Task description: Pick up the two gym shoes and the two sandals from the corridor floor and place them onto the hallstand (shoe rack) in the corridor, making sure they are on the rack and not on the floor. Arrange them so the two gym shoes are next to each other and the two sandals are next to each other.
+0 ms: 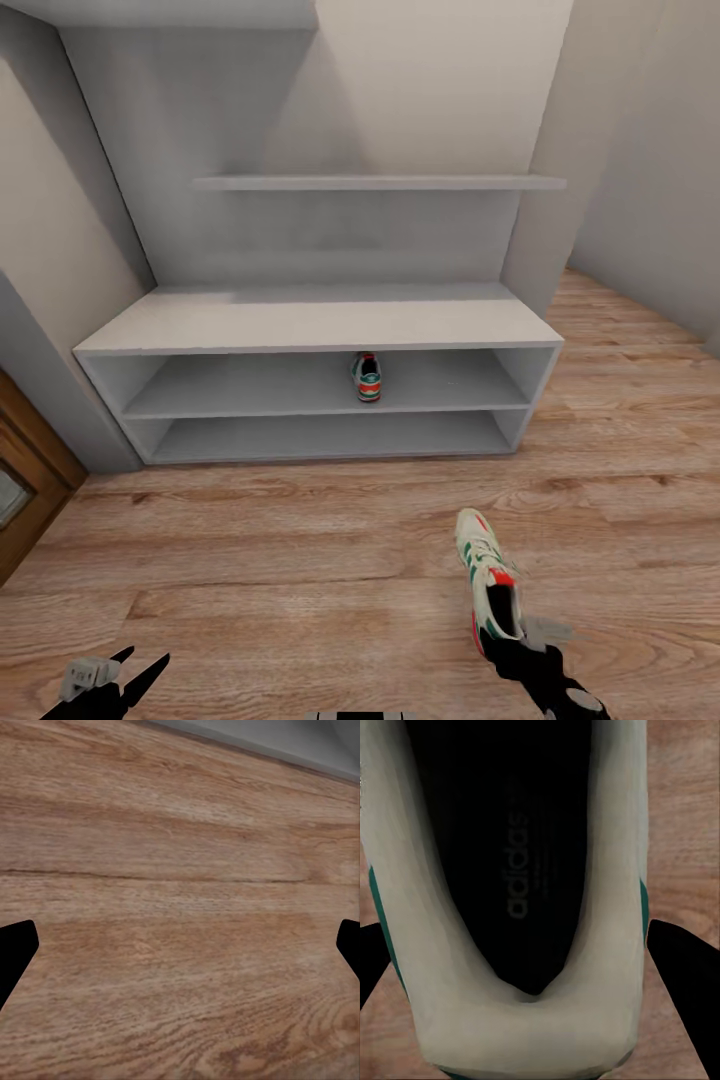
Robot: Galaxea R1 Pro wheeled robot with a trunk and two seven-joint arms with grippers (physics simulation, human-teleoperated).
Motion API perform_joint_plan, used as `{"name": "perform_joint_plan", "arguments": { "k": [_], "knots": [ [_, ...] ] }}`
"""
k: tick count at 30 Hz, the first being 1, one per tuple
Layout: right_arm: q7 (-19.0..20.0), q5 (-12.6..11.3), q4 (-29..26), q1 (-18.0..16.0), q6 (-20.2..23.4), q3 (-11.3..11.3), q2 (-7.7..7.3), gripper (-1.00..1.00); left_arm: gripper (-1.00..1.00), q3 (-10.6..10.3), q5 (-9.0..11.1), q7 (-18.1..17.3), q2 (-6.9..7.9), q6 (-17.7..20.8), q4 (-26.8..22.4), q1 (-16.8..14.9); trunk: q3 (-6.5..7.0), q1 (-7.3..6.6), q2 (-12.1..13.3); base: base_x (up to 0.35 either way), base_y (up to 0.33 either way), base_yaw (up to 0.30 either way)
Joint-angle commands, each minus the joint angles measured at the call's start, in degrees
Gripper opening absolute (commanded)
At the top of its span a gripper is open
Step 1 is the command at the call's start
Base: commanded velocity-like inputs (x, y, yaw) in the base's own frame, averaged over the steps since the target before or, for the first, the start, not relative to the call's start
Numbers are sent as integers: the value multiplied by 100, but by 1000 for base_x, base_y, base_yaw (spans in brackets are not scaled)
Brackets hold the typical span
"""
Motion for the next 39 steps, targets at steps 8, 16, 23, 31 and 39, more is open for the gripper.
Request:
{"name": "perform_joint_plan", "arguments": {
  "k": [8, 16, 23, 31, 39],
  "knots": [
    [-1286, -29, -76, -1401, 1921, 612, 1186, -100, 100, 26, -36, -30, -8, -39, 2, 0, -5, -1, -2, 0, 0, 0],
    [-2315, -80, -112, -2505, 2520, 852, 1384, -100, 100, 4, -36, -28, -26, -43, 2, 0, -5, -1, -2, 0, 0, 0],
    [-2376, -76, -129, -2619, 2537, 859, 1384, -100, 100, -21, -43, -249, -20, -52, 18, 0, -5, -1, -2, 0, 0, 0],
    [-2376, -62, -89, -2624, 2537, 845, 1384, -100, 100, -43, -98, -575, -42, -47, 69, 8, -5, -1, -2, 77, 66, 0],
    [-2376, -51, -79, -2623, 2537, 824, 1384, -100, 100, -40, -370, -585, -63, -44, 72, 1, -5, -1, -2, 276, 129, 0]
  ]
}}
